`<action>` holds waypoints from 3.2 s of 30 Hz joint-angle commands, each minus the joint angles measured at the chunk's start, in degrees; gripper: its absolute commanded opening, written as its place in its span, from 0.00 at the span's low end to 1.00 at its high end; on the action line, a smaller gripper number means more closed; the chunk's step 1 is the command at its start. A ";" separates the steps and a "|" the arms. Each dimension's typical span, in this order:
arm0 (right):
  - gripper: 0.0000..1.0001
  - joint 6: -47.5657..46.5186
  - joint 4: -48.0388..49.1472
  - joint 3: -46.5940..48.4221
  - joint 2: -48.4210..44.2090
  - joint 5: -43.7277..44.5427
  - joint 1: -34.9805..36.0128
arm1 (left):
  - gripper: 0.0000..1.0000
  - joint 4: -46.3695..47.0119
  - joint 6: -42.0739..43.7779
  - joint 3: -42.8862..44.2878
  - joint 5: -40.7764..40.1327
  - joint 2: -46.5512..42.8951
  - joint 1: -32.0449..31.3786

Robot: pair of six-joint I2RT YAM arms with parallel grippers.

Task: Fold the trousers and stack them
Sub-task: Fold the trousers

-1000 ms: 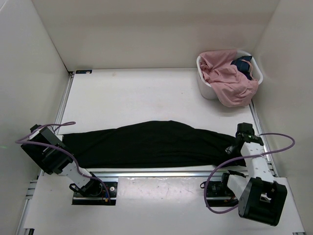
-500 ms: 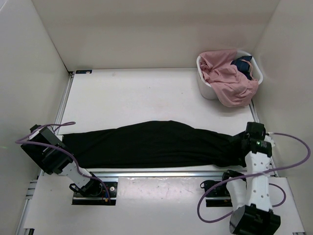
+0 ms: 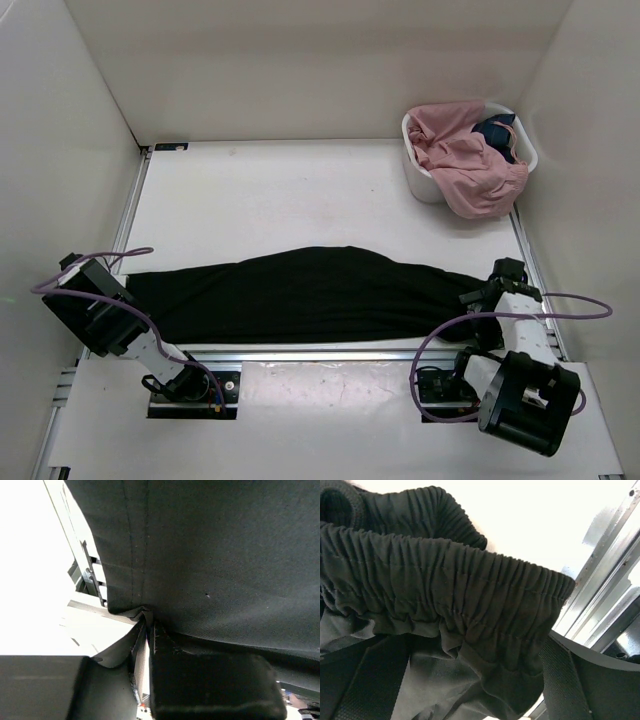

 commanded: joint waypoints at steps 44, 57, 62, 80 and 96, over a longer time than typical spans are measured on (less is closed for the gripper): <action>0.00 -30.01 17.25 23.37 11.03 23.48 25.57 | 0.27 0.99 -17.33 11.84 14.42 12.43 -30.67; 0.00 1.82 -17.17 57.15 48.69 51.88 87.11 | 0.27 0.99 -19.97 22.75 11.96 20.00 -34.64; 0.00 9.71 -27.67 70.64 61.03 53.47 97.14 | 0.27 0.99 -19.97 21.62 11.44 20.52 -34.64; 0.00 -3.52 -20.67 86.14 73.71 57.09 95.74 | 0.29 -0.68 -19.97 23.81 10.73 21.05 -34.64; 0.74 -32.74 6.69 77.63 48.85 21.84 96.79 | 0.32 -2.44 -19.97 27.49 6.69 20.00 -33.59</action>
